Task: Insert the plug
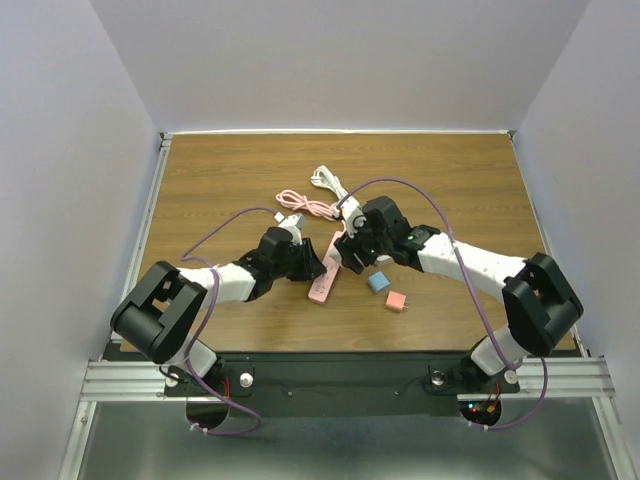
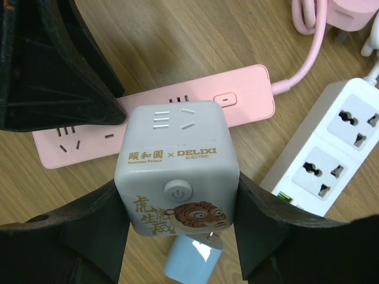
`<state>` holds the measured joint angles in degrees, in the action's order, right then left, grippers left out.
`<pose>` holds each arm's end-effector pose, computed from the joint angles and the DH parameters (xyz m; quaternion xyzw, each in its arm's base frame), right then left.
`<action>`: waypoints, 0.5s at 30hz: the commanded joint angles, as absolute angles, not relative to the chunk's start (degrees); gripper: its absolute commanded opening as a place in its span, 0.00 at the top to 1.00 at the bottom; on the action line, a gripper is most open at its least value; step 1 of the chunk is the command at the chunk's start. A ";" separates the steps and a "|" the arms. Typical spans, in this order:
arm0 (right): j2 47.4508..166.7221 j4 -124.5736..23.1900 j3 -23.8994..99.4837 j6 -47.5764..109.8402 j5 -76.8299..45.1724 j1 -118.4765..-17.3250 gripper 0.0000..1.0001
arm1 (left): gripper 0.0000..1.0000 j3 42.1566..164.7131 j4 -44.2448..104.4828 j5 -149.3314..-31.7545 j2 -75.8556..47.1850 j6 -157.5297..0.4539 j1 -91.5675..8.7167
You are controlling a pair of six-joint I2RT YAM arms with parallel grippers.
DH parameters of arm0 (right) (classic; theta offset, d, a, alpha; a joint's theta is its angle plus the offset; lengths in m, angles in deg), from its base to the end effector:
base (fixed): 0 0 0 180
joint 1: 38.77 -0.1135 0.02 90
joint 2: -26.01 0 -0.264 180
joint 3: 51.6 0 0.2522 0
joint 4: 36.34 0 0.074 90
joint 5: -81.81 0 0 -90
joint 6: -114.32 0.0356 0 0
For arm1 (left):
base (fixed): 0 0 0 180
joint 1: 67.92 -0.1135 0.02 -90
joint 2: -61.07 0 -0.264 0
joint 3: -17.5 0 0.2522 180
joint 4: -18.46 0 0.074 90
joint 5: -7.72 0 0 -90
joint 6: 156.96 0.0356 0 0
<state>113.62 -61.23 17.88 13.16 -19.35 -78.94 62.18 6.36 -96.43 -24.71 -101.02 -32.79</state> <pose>0.2464 0.2170 0.2245 -0.4303 0.8059 0.1857 0.3617 0.2285 -0.1714 0.1584 0.0705 0.8544 -0.3733 0.3544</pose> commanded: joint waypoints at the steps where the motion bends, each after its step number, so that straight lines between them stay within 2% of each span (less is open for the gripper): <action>1: 115.12 -59.15 20.78 11.84 -21.81 -78.76 1.00 | 0.73 61.94 14.12 -92.13 -27.35 -97.63 -33.12; 5: 116.27 -59.24 21.31 11.57 -21.99 -78.68 1.00 | 0.78 62.20 14.55 -92.04 -27.87 -97.28 -33.12; 15: 117.32 -59.76 22.27 10.78 -20.49 -78.68 1.00 | 0.82 62.99 14.82 -92.13 -28.93 -96.31 -33.12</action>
<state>116.88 -61.28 18.91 11.94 -20.66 -78.94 63.30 7.21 -95.95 -25.47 -99.89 -33.05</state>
